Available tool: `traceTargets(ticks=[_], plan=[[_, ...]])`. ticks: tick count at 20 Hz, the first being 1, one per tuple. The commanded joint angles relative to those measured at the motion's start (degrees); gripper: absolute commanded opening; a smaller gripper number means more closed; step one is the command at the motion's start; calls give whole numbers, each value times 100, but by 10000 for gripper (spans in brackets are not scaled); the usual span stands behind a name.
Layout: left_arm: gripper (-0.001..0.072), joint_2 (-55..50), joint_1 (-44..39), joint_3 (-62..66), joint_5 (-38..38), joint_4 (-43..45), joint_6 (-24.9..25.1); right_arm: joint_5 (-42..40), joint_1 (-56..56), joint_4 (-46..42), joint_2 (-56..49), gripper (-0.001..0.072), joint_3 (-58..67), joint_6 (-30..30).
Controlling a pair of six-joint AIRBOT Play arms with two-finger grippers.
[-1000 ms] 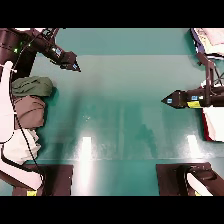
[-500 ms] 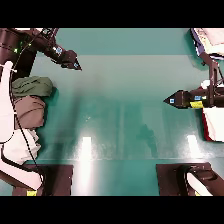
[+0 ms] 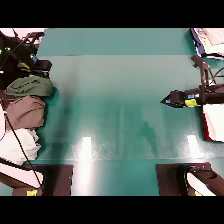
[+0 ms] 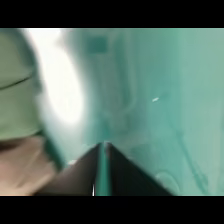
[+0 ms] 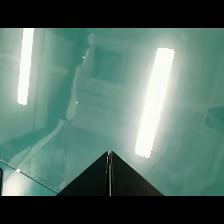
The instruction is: Fold the shirts.
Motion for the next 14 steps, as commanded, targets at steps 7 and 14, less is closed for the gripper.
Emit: traceTargets(ticks=[7, 14], plan=[[631, 15, 566, -1644, 1897, 584, -127, 22, 15, 730, -765, 17, 4, 0], [47, 22, 566, -2094, 2417, 564, -109, 15, 15, 741, -737, 16, 4, 0]])
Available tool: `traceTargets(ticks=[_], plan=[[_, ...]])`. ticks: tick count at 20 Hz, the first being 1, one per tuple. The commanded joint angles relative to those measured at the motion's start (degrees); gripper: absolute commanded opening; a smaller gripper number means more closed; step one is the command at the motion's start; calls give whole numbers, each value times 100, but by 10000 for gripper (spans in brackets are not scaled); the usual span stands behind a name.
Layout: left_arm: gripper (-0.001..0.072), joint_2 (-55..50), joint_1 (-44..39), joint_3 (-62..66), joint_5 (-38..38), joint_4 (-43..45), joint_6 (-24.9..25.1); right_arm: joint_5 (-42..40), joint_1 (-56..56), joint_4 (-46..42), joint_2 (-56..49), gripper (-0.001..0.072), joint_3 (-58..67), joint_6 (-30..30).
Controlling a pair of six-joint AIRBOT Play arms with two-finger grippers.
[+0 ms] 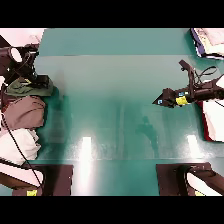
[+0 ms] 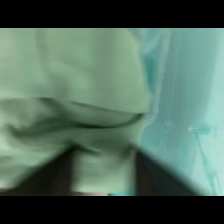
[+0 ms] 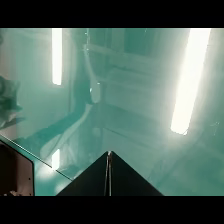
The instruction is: Fold the shirts.
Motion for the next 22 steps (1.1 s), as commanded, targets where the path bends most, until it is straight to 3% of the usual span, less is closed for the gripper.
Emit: traceTargets(ticks=[1, 5, 8, 13, 17, 22], plan=[[25, 7, -2, -105, 136, 4, 33, 0, 4, 42, -7, 16, 4, 0], [24, 107, -15, 356, -590, -442, 210, 31, -4, 24, 15, 16, 173, 0], [23, 750, -284, 1172, -732, -719, 516, 22, -2, -13, 15, 16, 916, 0], [24, 2361, -1248, 2085, -1073, -2317, 1161, -2, -2, -26, -168, 16, 2341, -46], [24, 2837, -1880, 2087, -1250, -3512, 1657, 216, 0, -17, -522, 16, 3254, -46], [25, 2428, -2549, 1276, -1196, -3512, 1690, 706, 4, -15, -750, 16, 3958, -44]])
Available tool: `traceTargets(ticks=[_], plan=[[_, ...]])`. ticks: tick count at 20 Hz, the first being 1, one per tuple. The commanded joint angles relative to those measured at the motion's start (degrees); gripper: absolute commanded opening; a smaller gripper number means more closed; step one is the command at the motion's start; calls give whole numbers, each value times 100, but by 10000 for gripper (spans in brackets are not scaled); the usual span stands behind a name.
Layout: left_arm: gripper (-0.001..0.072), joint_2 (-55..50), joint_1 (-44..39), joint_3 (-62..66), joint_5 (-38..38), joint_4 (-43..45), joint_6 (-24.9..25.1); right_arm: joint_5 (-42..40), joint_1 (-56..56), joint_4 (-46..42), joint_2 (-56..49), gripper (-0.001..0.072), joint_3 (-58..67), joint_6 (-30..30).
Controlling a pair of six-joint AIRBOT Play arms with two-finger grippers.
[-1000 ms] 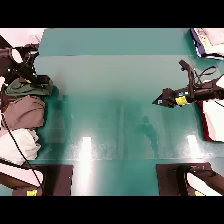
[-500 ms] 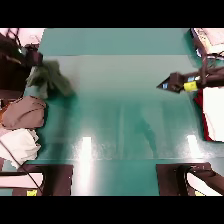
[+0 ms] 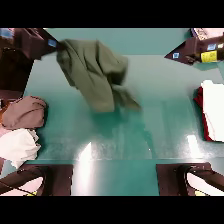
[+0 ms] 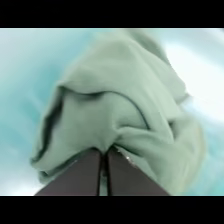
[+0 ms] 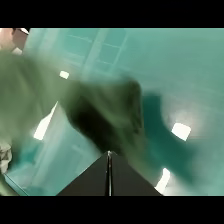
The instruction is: Fold the shirts.
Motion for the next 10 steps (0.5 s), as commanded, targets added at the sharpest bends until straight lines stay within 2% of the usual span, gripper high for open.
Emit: traceTargets(ticks=[1, 5, 6, 7, 8, 10], plan=[[25, -339, -474, -614, -9, -267, 111, 291, 4, 0, -81, 16, 409, 0], [27, -1329, -658, -1032, 601, -372, 74, 313, 2, -17, 28, 16, 396, 0], [126, -1478, -605, -1021, 765, -380, 37, 341, 0, -35, 44, 16, 398, 0], [438, -1526, -511, -977, 857, -369, -118, 361, 0, -83, 55, 16, 398, 0], [618, -1532, -354, -872, 841, -374, -341, 378, 2, -162, 52, 16, 396, 0], [612, -1482, 76, -557, 348, -367, -391, 387, -2, -162, 48, 16, 396, 0]])
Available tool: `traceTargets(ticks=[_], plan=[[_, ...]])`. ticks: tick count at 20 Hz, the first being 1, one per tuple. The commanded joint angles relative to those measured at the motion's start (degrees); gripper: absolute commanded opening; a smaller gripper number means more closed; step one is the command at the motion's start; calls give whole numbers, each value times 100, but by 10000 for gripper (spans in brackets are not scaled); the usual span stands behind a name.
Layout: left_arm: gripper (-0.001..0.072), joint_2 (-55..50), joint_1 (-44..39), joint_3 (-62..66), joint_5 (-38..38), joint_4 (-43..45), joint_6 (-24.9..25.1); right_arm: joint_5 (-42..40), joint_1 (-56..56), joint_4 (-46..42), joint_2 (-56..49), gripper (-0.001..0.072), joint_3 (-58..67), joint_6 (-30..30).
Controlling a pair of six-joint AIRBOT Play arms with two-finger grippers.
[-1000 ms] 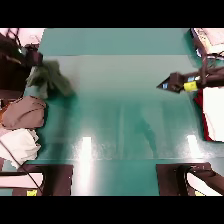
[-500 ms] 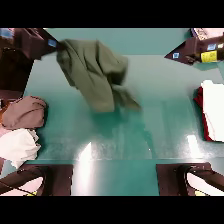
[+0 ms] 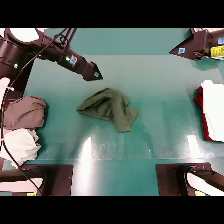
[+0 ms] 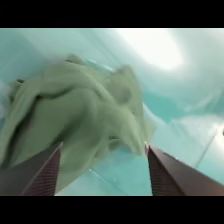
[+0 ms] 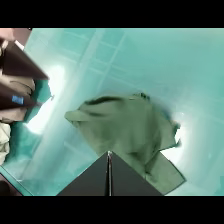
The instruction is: Fold the shirts.
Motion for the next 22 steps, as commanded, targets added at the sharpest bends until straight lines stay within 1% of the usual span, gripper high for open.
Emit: traceTargets(ticks=[1, 2, 3, 5, 7, 10, 12, 14, 16, 18, 19, 20, 22], plan=[[612, -39, 592, 245, -542, -33, -216, 57, -2, -68, 11, 16, 15, 0], [611, 15, 839, 212, -844, -28, -212, 66, -2, -68, 9, 16, 15, 0], [611, 85, 1056, 42, -970, -28, -214, 61, -2, -66, -13, 16, 17, 0], [611, 321, 1410, -767, -870, -28, -199, 105, -2, -68, -52, 16, 11, -2], [612, 553, 1652, -1897, -651, -28, -7, 114, -2, -59, -57, 16, -55, -4], [613, 761, 1744, -3696, 214, -37, 140, 131, -2, -63, -55, 16, -337, -4], [613, 765, 1698, -4603, 1056, -81, 225, 116, 0, -48, -55, 16, -575, -2], [613, 763, 1698, -5202, 1862, -232, 247, 111, 0, -46, -57, 16, -793, -2], [613, 763, 1698, -5462, 2402, -468, 356, 92, 0, -46, -55, 16, -960, -2], [613, 754, 1690, -5480, 2743, -844, 466, 61, 0, -44, -57, 16, -1067, 0], [612, 754, 1626, -5480, 2935, -1056, 632, 35, 4, -46, -57, 16, -1104, 0], [613, 752, 1502, -5480, 3106, -1130, 774, -9, 4, -42, -55, 16, -1137, 0], [612, 752, 1154, -5480, 3429, -1108, 802, -22, 4, -44, -55, 16, -1132, 0]])
